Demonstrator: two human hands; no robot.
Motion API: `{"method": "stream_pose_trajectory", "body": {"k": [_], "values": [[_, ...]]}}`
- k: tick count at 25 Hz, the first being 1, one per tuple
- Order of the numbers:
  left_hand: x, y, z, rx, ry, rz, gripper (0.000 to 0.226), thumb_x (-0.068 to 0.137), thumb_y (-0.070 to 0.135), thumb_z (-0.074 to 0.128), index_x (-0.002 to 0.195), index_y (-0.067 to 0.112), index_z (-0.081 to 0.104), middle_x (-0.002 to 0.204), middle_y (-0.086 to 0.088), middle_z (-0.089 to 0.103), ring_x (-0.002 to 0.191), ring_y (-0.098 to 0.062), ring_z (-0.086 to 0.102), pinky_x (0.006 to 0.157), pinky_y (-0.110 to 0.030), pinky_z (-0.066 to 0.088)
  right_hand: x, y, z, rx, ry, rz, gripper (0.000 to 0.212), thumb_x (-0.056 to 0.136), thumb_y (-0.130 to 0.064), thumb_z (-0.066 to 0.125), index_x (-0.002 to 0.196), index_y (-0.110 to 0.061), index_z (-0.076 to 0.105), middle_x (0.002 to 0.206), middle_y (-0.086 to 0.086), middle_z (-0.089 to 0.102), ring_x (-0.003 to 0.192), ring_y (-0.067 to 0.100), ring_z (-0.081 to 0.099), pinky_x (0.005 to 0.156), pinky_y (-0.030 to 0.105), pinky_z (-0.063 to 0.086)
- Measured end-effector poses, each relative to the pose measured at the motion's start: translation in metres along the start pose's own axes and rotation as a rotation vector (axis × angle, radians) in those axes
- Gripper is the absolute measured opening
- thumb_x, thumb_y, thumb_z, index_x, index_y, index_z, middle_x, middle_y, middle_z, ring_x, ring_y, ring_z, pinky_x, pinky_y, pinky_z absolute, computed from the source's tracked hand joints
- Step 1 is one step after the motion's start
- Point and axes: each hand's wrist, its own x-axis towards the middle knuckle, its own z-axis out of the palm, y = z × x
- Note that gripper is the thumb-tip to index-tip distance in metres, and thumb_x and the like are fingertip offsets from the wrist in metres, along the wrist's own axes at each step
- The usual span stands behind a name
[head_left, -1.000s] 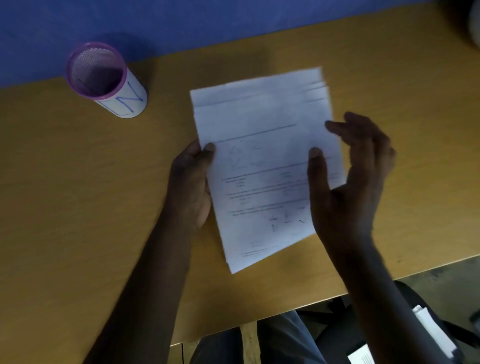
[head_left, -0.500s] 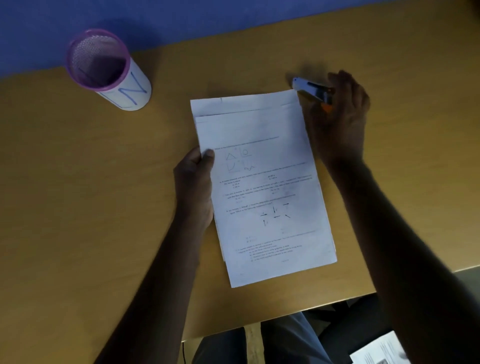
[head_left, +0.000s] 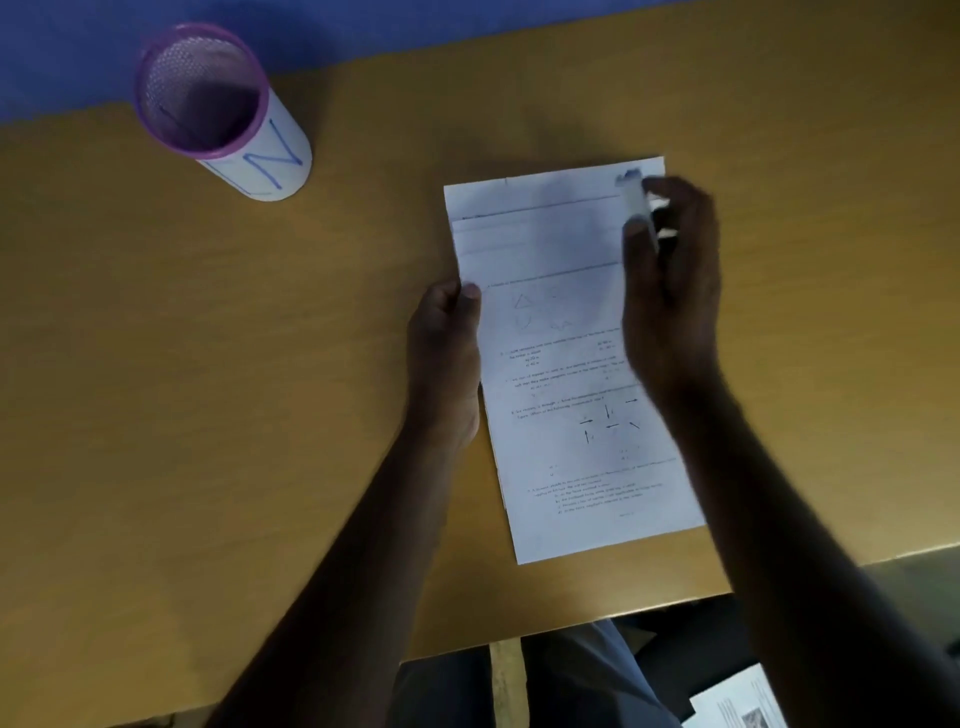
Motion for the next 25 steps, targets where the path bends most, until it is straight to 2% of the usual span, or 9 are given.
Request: {"method": "stream_pose_trajectory", "body": {"k": [2,3,4,6,9,12,16,21,25], "values": [[0.002,0.0,-0.002,-0.006,-0.022,-0.019,0.017,0.106,0.024,0.053,0.11,0.012,0.065,0.107,0.0,0.076,0.101,-0.02,0.074,0.082,-0.033,0.059,-0.036,-0.018,0.009,0.092,-0.103,0.076,0.023,0.11,-0.016,0.05,0.131,-0.007,0.052,0.092,0.0,0.062,0.073,0.014,0.06,0.057,0.027,0.051],[0.002,0.0,-0.002,-0.014,-0.031,-0.029,0.017,0.106,0.024,0.054,0.11,0.012,0.066,0.104,0.0,0.077,0.098,-0.02,0.075,0.081,-0.033,0.06,-0.05,-0.023,0.014,0.078,-0.149,0.101,0.023,0.109,-0.018,0.054,0.13,-0.01,0.052,0.089,-0.008,0.061,0.07,0.011,0.061,0.054,0.02,0.05],[0.002,0.001,-0.003,-0.031,-0.03,-0.034,0.016,0.106,0.023,0.055,0.106,0.013,0.068,0.097,0.003,0.077,0.093,-0.017,0.075,0.079,-0.031,0.061,-0.06,-0.026,0.018,0.051,-0.183,0.12,0.025,0.106,-0.021,0.06,0.129,-0.013,0.054,0.091,-0.012,0.062,0.073,0.008,0.064,0.056,0.013,0.05],[0.003,0.002,-0.002,-0.046,0.001,-0.029,0.018,0.105,0.021,0.058,0.095,0.018,0.072,0.084,0.007,0.074,0.083,-0.009,0.071,0.074,-0.025,0.059,-0.07,-0.029,0.025,-0.005,-0.205,0.127,0.028,0.099,-0.022,0.071,0.123,-0.013,0.062,0.103,-0.006,0.067,0.086,0.004,0.065,0.071,0.009,0.054],[0.003,0.004,0.001,-0.014,0.041,-0.032,0.03,0.103,0.022,0.063,0.078,0.027,0.079,0.084,0.0,0.068,0.089,-0.017,0.063,0.083,-0.033,0.053,-0.073,-0.031,0.034,-0.12,-0.156,0.08,0.026,0.092,-0.017,0.079,0.114,-0.004,0.072,0.107,0.01,0.071,0.095,0.01,0.059,0.083,0.003,0.045],[0.002,0.007,0.002,-0.014,0.036,-0.042,0.038,0.102,0.022,0.064,0.073,0.037,0.081,0.083,0.007,0.074,0.088,-0.012,0.068,0.082,-0.027,0.057,-0.072,-0.032,0.037,-0.161,-0.116,0.085,0.027,0.091,-0.018,0.079,0.113,-0.002,0.073,0.105,0.013,0.072,0.092,0.01,0.056,0.082,0.006,0.045],[0.0,0.011,0.002,-0.022,0.011,-0.044,0.043,0.103,0.017,0.061,0.073,0.038,0.082,0.081,0.014,0.079,0.08,0.001,0.074,0.07,-0.015,0.056,-0.066,-0.031,0.038,-0.166,-0.115,0.062,0.028,0.092,-0.019,0.078,0.114,-0.002,0.072,0.106,0.014,0.073,0.092,0.01,0.056,0.083,0.013,0.05],[0.001,0.011,0.001,-0.02,0.007,-0.041,0.042,0.103,0.017,0.061,0.073,0.037,0.082,0.082,0.013,0.079,0.08,0.0,0.075,0.069,-0.014,0.056,-0.064,-0.031,0.041,-0.165,-0.127,0.065,0.028,0.094,-0.02,0.077,0.116,-0.004,0.073,0.108,0.012,0.073,0.093,0.008,0.057,0.084,0.005,0.045],[0.001,0.012,0.003,-0.009,0.022,-0.057,0.034,0.102,0.016,0.063,0.077,0.03,0.081,0.084,0.01,0.08,0.083,-0.004,0.076,0.07,-0.015,0.057,-0.066,-0.03,0.042,-0.172,-0.121,0.068,0.029,0.096,-0.024,0.074,0.118,-0.005,0.072,0.11,0.011,0.072,0.094,0.015,0.065,0.083,0.016,0.054]]}}
